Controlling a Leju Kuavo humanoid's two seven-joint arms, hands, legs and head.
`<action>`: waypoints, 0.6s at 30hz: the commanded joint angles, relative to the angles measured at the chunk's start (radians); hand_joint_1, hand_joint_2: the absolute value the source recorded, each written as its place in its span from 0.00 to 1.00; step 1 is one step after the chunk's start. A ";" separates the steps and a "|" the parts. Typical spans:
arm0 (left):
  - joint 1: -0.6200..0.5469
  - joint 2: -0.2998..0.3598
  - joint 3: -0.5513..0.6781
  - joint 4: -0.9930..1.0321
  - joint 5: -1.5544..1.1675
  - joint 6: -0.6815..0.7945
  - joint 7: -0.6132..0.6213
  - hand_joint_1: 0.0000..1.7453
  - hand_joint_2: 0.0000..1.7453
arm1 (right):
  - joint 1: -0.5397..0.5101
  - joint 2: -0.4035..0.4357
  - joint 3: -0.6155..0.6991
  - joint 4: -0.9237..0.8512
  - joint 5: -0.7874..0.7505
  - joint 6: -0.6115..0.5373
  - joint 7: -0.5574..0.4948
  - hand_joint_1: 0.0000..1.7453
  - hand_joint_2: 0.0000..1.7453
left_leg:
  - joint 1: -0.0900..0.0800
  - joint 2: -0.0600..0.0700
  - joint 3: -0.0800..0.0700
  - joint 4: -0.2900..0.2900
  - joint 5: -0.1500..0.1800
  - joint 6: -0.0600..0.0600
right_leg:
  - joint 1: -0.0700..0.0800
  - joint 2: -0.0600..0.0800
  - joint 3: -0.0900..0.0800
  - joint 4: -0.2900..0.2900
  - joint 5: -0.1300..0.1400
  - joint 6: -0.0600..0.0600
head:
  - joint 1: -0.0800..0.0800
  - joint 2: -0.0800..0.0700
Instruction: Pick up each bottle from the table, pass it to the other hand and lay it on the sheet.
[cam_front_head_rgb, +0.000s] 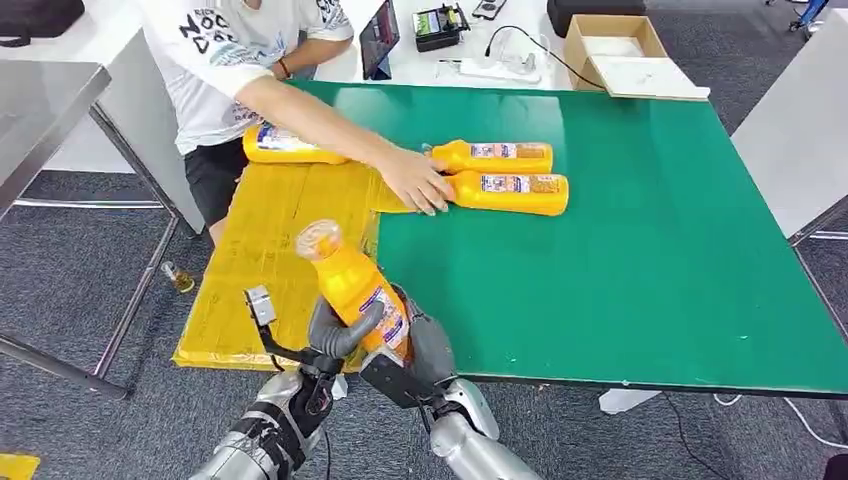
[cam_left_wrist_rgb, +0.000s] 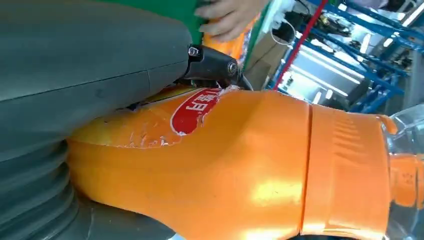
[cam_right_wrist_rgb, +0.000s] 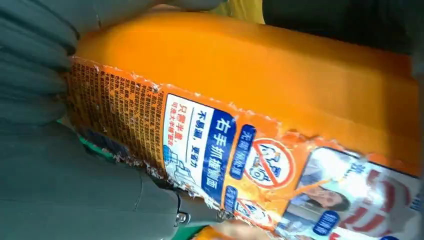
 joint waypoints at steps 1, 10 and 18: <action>-0.065 -0.003 -0.056 -0.035 -0.031 0.058 0.004 1.00 1.00 | -0.005 0.007 -0.029 -0.002 -0.005 0.005 -0.012 0.00 0.00 | 0.000 0.001 0.004 0.000 -0.002 0.002 | 0.001 -0.001 0.004 0.000 -0.002 -0.002 | 0.000 0.000; -0.063 -0.024 0.142 -0.220 -0.024 0.248 0.036 1.00 1.00 | 0.106 -0.022 -0.190 -0.343 -0.003 0.100 -0.062 0.00 0.00 | 0.001 0.001 0.002 0.001 -0.001 0.001 | 0.001 -0.001 0.002 0.000 -0.001 -0.002 | 0.000 0.000; -0.098 -0.011 0.215 -0.277 -0.210 0.571 -0.040 1.00 1.00 | 0.146 -0.010 -0.215 -0.433 0.006 0.062 -0.112 0.00 0.00 | 0.000 0.001 0.002 0.000 0.000 0.001 | 0.001 0.000 0.002 0.000 0.000 -0.001 | 0.000 0.000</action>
